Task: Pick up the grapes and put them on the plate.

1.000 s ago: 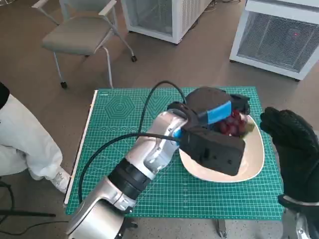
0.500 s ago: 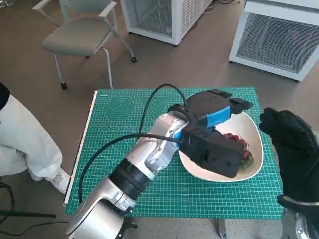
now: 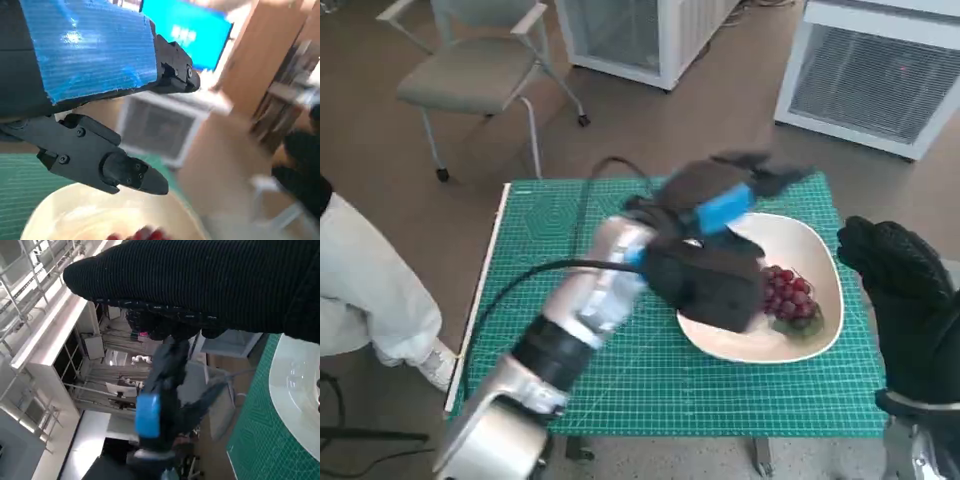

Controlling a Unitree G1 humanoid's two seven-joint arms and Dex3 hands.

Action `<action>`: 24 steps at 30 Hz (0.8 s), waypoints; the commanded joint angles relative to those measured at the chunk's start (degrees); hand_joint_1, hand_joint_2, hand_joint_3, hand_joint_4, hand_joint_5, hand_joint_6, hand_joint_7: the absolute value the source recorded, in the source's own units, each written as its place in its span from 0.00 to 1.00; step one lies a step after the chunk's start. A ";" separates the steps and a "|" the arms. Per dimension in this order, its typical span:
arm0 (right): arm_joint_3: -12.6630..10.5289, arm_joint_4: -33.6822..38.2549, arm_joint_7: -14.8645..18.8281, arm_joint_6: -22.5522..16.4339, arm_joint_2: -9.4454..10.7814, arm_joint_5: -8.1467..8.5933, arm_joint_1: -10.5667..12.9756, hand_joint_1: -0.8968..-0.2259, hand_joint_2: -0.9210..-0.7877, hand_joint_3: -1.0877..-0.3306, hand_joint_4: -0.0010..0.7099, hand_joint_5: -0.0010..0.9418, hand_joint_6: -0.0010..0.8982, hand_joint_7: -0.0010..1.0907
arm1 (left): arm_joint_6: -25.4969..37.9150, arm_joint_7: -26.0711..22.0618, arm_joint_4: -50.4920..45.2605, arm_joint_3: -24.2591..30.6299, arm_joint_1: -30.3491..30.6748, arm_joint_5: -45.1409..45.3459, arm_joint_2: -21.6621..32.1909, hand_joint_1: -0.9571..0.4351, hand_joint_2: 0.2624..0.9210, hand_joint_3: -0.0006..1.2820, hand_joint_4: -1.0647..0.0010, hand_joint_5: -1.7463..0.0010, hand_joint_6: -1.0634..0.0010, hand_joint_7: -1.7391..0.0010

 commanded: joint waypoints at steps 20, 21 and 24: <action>0.61 2.13 0.99 1.48 -0.53 0.49 -1.64 0.86 0.00 0.66 0.58 0.89 0.34 0.90 | -7.27 -27.53 3.31 24.34 19.20 -42.64 0.91 0.34 1.00 0.05 0.68 0.99 0.66 0.99; 0.59 2.16 1.04 1.54 -0.57 0.52 -1.73 0.86 0.00 0.66 0.58 0.88 0.34 0.90 | -7.69 -27.85 3.51 24.62 19.80 -42.81 0.99 0.33 1.00 0.05 0.68 0.99 0.65 0.99; 0.53 2.29 1.25 1.65 -0.68 0.60 -1.95 0.86 0.00 0.66 0.58 0.88 0.34 0.90 | -8.82 -28.52 3.92 25.33 21.28 -42.98 1.02 0.31 1.00 0.05 0.67 0.99 0.64 0.99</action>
